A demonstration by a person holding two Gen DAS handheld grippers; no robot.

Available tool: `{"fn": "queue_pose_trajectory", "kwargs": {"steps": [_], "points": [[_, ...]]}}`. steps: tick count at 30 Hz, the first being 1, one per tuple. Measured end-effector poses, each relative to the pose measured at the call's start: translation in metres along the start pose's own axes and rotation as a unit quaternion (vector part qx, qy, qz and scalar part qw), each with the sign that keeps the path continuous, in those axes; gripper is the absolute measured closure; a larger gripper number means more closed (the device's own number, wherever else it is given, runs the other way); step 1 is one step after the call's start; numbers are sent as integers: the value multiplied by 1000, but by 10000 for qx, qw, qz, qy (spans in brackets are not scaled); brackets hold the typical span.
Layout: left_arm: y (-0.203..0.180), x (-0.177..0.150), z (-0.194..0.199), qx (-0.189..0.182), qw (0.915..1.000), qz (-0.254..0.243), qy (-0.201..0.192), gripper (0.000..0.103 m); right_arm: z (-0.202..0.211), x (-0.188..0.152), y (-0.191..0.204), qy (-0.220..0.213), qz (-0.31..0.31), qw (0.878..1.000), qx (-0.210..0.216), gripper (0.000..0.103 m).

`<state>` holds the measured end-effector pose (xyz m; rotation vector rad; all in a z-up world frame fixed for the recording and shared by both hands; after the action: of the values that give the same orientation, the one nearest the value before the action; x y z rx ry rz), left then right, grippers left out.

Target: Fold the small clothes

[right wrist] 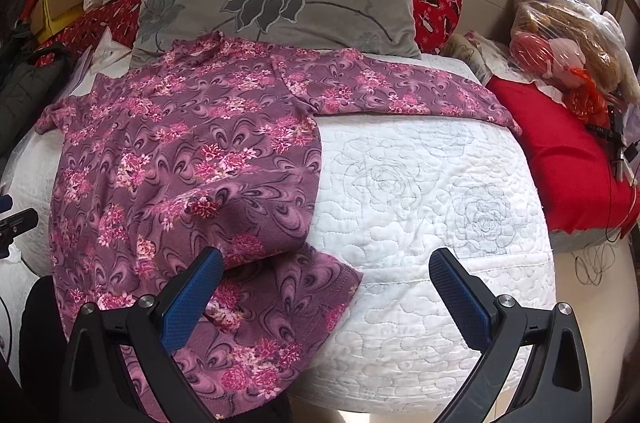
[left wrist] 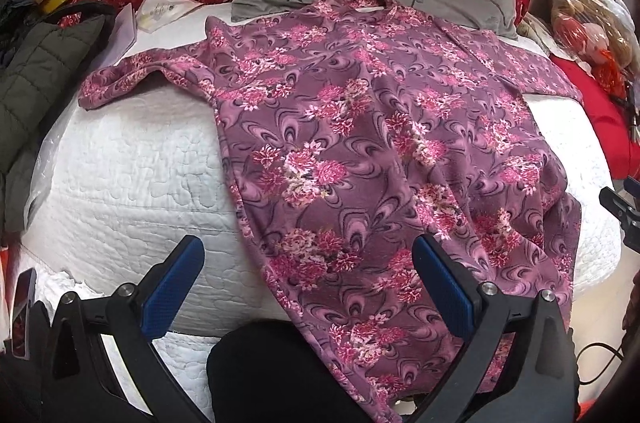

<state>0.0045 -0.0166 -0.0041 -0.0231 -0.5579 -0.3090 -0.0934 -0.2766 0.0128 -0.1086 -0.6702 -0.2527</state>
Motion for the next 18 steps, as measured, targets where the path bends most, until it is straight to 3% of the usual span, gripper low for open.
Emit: {"fn": "queue_pose_trajectory", "kwargs": {"steps": [5,12,18], "points": [[10,-1,-8,84,9998,65,149,0,-2,-2,0,55,62,10000,0,1],[51,-9,-42,-171,9904,948,991,0,-23,-8,-17,335,-101,9993,92,1],[22,-16,-63,-571,9837,757,1528,3,-53,-27,-24,805,-135,9965,192,15]]}}
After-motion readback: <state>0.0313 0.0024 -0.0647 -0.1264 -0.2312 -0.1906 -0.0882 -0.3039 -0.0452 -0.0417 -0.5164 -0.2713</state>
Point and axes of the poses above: each gripper's, at about its wrist camera, not at the fingertips, and z roughly against the way its jaws point, y to its left, x to its top, the point moved 2 cm from there along -z, roughly the way its jaws point, and after that the axes turned 4 degrees about -z, right-handed, at the moved point
